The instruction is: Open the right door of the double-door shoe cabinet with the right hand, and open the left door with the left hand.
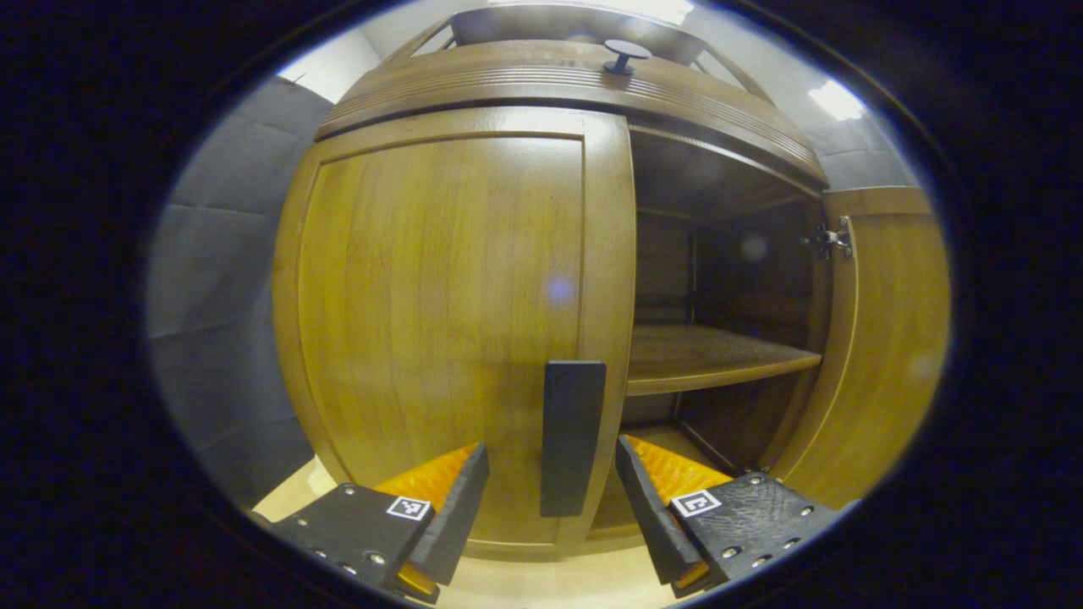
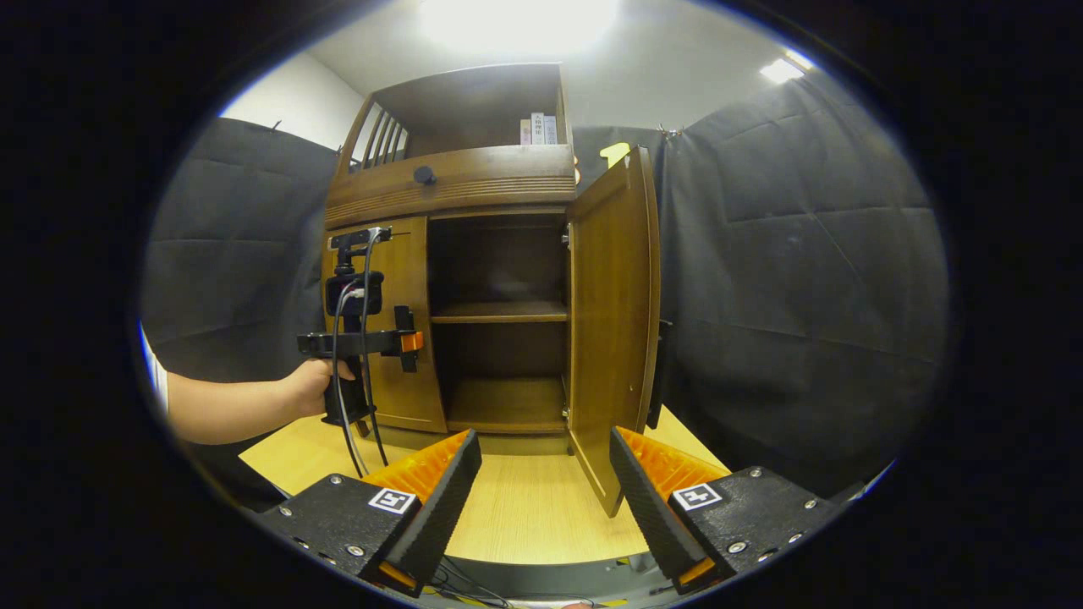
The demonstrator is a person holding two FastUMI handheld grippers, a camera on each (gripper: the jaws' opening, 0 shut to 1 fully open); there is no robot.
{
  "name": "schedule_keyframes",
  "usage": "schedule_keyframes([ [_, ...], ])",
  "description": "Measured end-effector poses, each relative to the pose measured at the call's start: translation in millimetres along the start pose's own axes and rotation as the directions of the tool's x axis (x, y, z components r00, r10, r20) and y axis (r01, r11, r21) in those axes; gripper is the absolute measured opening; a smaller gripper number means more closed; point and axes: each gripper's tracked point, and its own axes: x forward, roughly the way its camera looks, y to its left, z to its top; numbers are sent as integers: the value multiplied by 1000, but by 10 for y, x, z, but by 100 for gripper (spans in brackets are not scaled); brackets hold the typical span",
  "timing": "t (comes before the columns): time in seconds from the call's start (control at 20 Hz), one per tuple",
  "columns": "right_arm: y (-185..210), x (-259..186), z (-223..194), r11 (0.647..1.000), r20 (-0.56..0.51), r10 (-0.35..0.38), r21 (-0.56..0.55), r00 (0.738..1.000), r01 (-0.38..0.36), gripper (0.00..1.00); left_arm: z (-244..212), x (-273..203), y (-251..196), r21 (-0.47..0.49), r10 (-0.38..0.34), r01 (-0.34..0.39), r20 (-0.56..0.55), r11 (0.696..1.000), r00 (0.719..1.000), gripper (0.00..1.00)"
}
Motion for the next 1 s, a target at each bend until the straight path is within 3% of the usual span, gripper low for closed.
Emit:
schedule_keyframes([
  [0.15,48,-16,-29,1000,-3,25,-3,1000,-25,94,65,50,-38,6,-1,1,0,1000,1000,70],
  [0.2,44,-22,-15,1000,-1,25,-8,1000,-25,94,56,93,-28,18,1,-1,-4,1000,1000,70],
  [0.25,31,-27,-18,1000,1,22,-13,1000,-22,92,54,150,-118,3,-33,33,1,999,999,63],
  [0.45,-38,-61,-66,1000,-8,8,-15,1000,-8,94,66,61,-110,33,-14,14,10,999,1000,31],
  [0.65,-108,-60,-71,1000,-2,-5,7,1000,5,92,77,29,-109,18,-28,28,9,999,1000,23],
  [0.7,-111,-50,-69,1000,-2,-2,10,1000,2,94,77,14,-114,13,-38,37,8,999,999,16],
  [0.75,-113,-36,-60,1000,1,1,9,1000,-1,94,94,-11,-98,10,-46,46,5,999,999,22],
  [1.0,-74,62,-44,999,3,22,23,1000,-22,94,279,-84,-127,3,-96,96,5,995,995,22],
])
